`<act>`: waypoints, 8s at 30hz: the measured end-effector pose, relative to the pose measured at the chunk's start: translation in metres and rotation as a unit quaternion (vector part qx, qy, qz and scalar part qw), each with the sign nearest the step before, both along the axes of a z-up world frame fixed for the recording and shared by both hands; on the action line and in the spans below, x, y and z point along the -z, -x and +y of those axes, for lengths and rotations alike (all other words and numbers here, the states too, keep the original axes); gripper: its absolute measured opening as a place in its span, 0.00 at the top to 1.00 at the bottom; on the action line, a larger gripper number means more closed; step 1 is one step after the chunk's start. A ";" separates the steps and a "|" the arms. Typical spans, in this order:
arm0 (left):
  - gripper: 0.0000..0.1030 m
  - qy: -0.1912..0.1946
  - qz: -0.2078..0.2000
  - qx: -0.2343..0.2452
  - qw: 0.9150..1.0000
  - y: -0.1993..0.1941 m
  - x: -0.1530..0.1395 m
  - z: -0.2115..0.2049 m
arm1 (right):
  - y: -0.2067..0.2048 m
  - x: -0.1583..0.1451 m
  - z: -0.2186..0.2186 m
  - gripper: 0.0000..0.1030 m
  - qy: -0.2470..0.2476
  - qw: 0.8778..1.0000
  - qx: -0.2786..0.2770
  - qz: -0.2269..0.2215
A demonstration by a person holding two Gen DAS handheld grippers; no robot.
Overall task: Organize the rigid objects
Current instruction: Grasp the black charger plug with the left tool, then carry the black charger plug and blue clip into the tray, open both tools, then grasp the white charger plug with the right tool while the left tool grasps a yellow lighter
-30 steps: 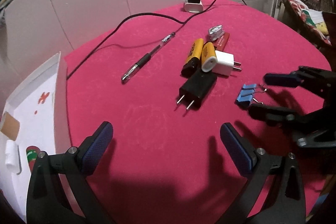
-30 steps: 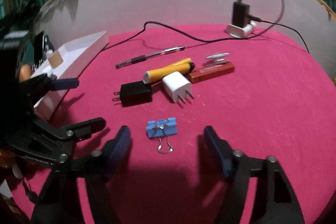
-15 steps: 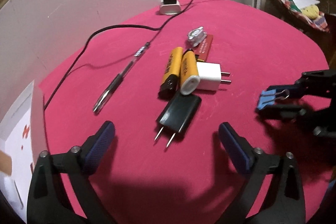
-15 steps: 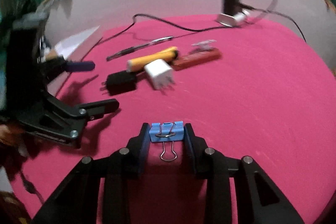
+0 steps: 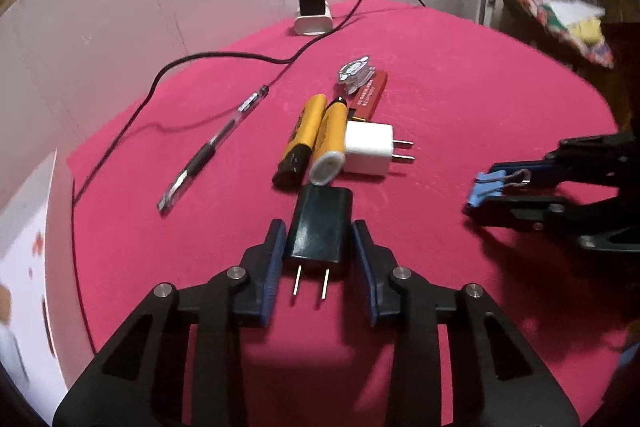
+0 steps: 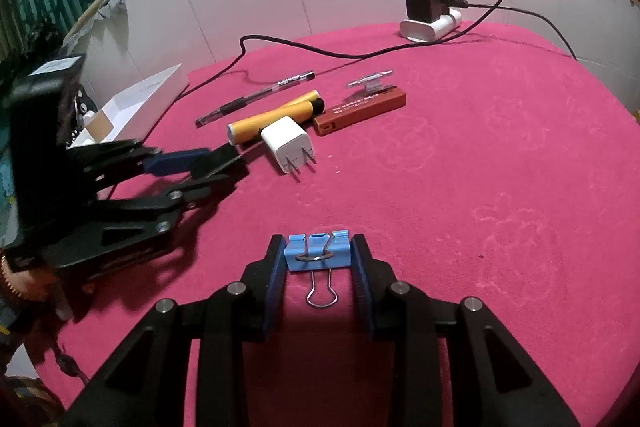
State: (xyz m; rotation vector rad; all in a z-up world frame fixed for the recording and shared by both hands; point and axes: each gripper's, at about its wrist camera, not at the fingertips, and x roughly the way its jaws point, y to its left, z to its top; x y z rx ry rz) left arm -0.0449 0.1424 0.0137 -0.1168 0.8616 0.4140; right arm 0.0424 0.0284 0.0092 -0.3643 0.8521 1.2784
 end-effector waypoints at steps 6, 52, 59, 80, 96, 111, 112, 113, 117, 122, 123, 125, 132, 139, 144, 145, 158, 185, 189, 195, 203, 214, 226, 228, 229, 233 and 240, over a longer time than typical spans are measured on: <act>0.68 0.005 -0.048 -0.023 0.999 0.037 -0.015 -0.021 | 0.011 -0.008 -0.005 0.69 -0.013 0.999 0.003 -0.035; 0.68 -0.040 -0.157 -0.171 0.972 0.156 -0.091 -0.002 | 0.076 -0.074 -0.006 0.69 -0.099 0.993 -0.026 -0.063; 0.68 -0.042 -0.162 -0.191 0.967 0.171 -0.095 0.008 | 0.081 -0.077 -0.001 0.69 -0.100 0.992 -0.031 -0.064; 0.68 -0.044 -0.192 -0.271 0.942 0.230 -0.104 0.047 | 0.134 -0.105 0.054 0.69 -0.111 0.984 -0.099 -0.096; 0.66 0.056 -0.134 -0.259 0.955 0.239 -0.073 0.085 | 0.160 -0.109 0.070 0.69 -0.119 0.981 -0.129 -0.086; 0.51 0.016 -0.123 -0.356 0.926 0.269 -0.072 0.103 | 0.190 -0.103 0.132 0.69 -0.089 0.978 -0.183 -0.055; 0.50 0.015 -0.126 -0.362 0.924 0.273 -0.073 0.104 | 0.196 -0.098 0.143 0.69 -0.080 0.977 -0.188 -0.054; 0.48 0.014 -0.128 -0.366 0.921 0.277 -0.074 0.105 | 0.201 -0.095 0.152 0.69 -0.072 0.977 -0.192 -0.053; 0.24 -0.003 -0.133 -0.393 0.910 0.295 -0.078 0.107 | 0.220 -0.077 0.187 0.69 -0.046 0.978 -0.198 -0.055; 0.19 -0.029 -0.141 -0.415 0.898 0.312 -0.081 0.107 | 0.231 -0.063 0.216 0.69 -0.023 0.979 -0.193 -0.058; 0.15 -0.035 -0.143 -0.419 0.896 0.315 -0.081 0.107 | 0.233 -0.061 0.221 0.69 -0.020 0.979 -0.192 -0.059; 0.11 -0.047 -0.145 -0.429 0.890 0.321 -0.081 0.106 | 0.236 -0.058 0.227 0.69 -0.013 0.979 -0.192 -0.060; 0.00 -0.071 -0.154 -0.456 0.873 0.338 -0.085 0.105 | 0.247 -0.049 0.243 0.68 0.003 0.980 -0.185 -0.075; 0.00 -0.075 -0.157 -0.462 0.870 0.339 -0.087 0.102 | 0.245 -0.050 0.241 0.58 0.004 0.983 -0.162 -0.091; 0.00 -0.079 -0.155 -0.461 0.870 0.337 -0.089 0.100 | 0.244 -0.057 0.234 0.19 -0.014 0.984 -0.150 -0.093; 0.00 -0.080 -0.155 -0.461 0.870 0.336 -0.089 0.100 | 0.245 -0.059 0.232 0.19 -0.017 0.984 -0.149 -0.096; 0.00 -0.092 -0.149 -0.455 0.873 0.326 -0.095 0.093 | 0.231 -0.066 0.190 0.16 -0.044 0.984 -0.124 -0.119; 0.00 -0.065 -0.134 -0.245 0.958 0.192 -0.084 0.027 | 0.007 -0.031 0.046 0.15 0.007 0.991 0.011 -0.134; 0.00 -0.011 -0.122 -0.192 0.974 0.163 -0.071 0.016 | -0.001 -0.017 0.045 0.16 0.023 0.993 -0.008 -0.112; 0.00 0.026 -0.089 -0.147 0.985 0.132 -0.052 0.006 | 0.004 -0.009 0.074 0.43 0.025 0.993 -0.062 -0.094; 0.00 0.067 -0.051 -0.086 0.993 0.091 -0.034 0.003 | 0.010 -0.002 0.097 0.66 0.038 0.990 -0.093 -0.102; 0.05 0.123 -0.015 0.026 0.992 -0.005 -0.007 -0.003 | -0.054 -0.007 0.010 0.66 0.009 1.000 0.011 -0.022; 0.05 0.138 0.012 0.057 0.989 -0.058 -0.003 0.013 | -0.068 -0.004 0.005 0.66 -0.011 0.999 0.026 0.032; 0.05 0.127 0.017 0.063 0.990 -0.066 -0.003 0.014 | -0.071 -0.003 0.004 0.66 -0.016 0.999 0.028 0.043; 0.06 0.117 0.020 0.065 0.991 -0.072 -0.002 0.014 | -0.071 -0.002 0.003 0.66 -0.018 0.998 0.029 0.047; 0.38 0.050 0.033 0.064 0.996 -0.077 0.000 0.008 | -0.070 -0.002 0.002 0.66 -0.019 0.998 0.030 0.050; 0.82 0.032 0.036 0.030 0.998 -0.053 -0.003 0.013 | -0.069 -0.001 0.004 0.66 -0.018 0.998 0.032 0.047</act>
